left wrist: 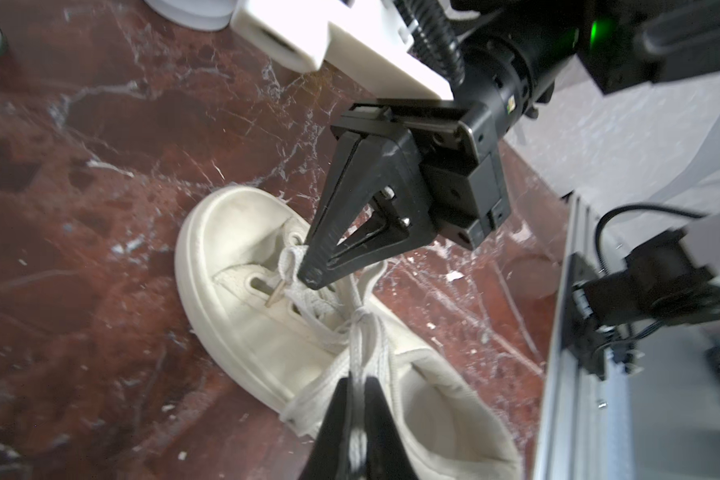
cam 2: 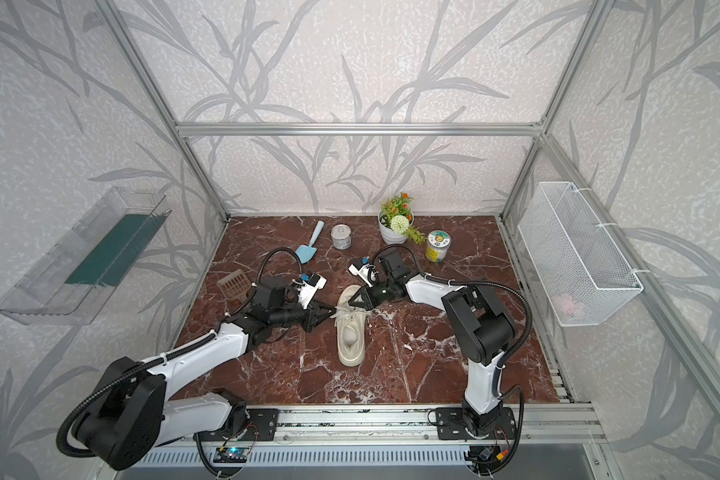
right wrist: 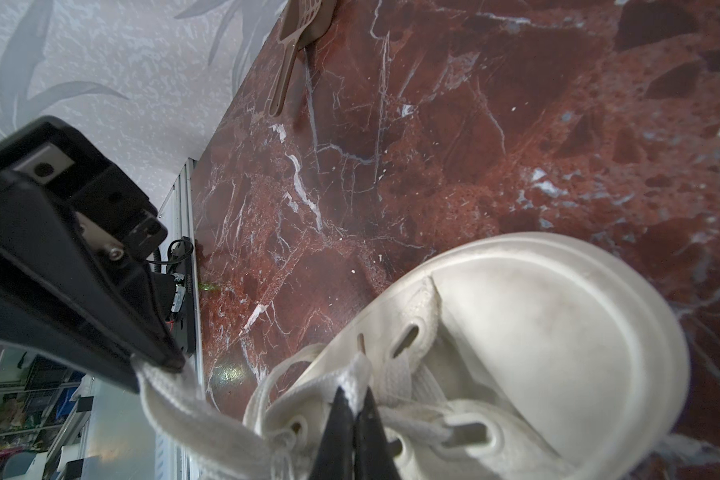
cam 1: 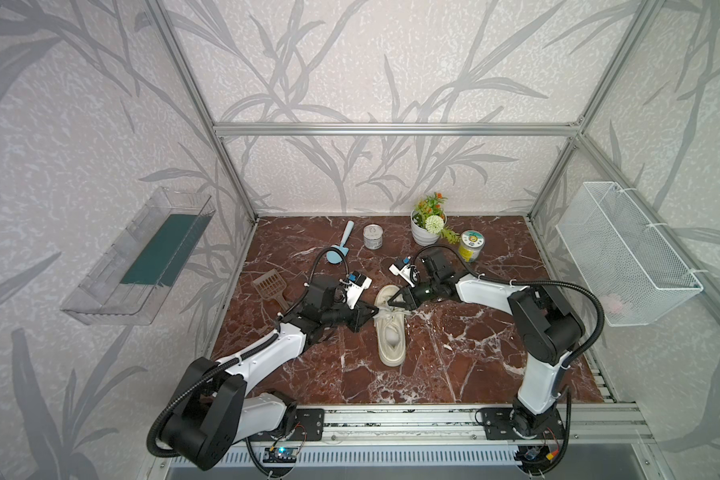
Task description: Tie the shoes
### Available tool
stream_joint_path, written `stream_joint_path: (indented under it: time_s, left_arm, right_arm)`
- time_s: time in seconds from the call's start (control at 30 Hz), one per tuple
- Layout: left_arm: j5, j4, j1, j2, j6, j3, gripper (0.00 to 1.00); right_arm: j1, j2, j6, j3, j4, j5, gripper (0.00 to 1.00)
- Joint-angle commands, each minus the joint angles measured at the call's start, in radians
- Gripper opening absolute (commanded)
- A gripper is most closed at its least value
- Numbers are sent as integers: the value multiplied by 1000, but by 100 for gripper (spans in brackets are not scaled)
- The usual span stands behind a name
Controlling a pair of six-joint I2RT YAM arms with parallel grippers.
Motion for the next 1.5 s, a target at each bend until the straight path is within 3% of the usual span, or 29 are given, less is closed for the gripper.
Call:
stream_joint_path:
  time_s: [0.0,0.67,1.47]
  left_arm:
    - [-11,-14,-3,6,17,-5,0]
    - [-156,-134,27,53,120,70,0]
    - [-146,-158,50,158,143,136,0]
  right_arm:
    - [0,-57,-14,-2,-25,25,0]
    - [-126,-246,-11,-201,-5,101,0]
    - [-171,-352,-15,-326,-56,123,0]
